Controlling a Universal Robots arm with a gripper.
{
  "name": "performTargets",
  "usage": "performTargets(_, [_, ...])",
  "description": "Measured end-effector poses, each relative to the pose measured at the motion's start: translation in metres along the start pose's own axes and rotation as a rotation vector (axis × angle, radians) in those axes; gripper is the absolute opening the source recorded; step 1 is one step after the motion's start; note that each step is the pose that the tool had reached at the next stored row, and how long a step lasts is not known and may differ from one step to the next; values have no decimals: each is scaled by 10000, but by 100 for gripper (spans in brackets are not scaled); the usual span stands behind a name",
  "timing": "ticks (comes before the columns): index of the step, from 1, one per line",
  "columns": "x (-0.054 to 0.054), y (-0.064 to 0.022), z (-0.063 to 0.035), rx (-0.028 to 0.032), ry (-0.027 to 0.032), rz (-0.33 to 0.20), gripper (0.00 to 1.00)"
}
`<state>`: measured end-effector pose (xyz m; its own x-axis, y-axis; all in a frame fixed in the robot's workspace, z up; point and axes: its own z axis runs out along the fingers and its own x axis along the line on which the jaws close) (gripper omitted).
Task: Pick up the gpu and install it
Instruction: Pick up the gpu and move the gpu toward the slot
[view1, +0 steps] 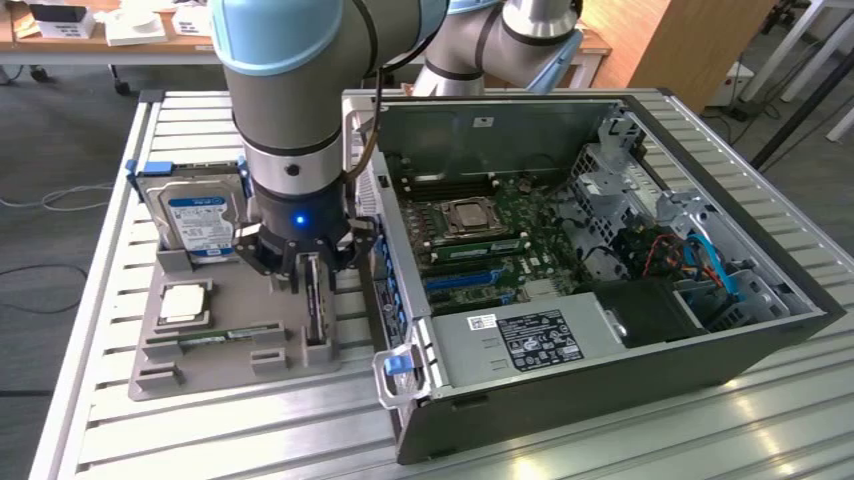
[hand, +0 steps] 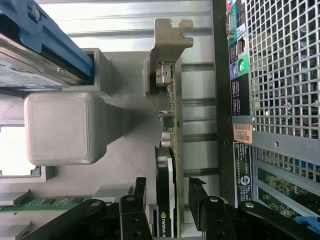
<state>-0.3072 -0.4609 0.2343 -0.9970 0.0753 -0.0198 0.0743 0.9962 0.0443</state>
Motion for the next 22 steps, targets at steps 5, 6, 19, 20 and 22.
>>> performTargets(5, [0, 0, 7, 0, 0, -1, 47])
performTargets(6, [0, 0, 8, -1, 0, 0, 47])
performTargets(19, [1, 0, 8, -4, -1, 0, 39])
performTargets(20, [0, 0, 8, -3, -1, 0, 39])
performTargets(22, [1, 0, 8, -3, -1, 0, 39])
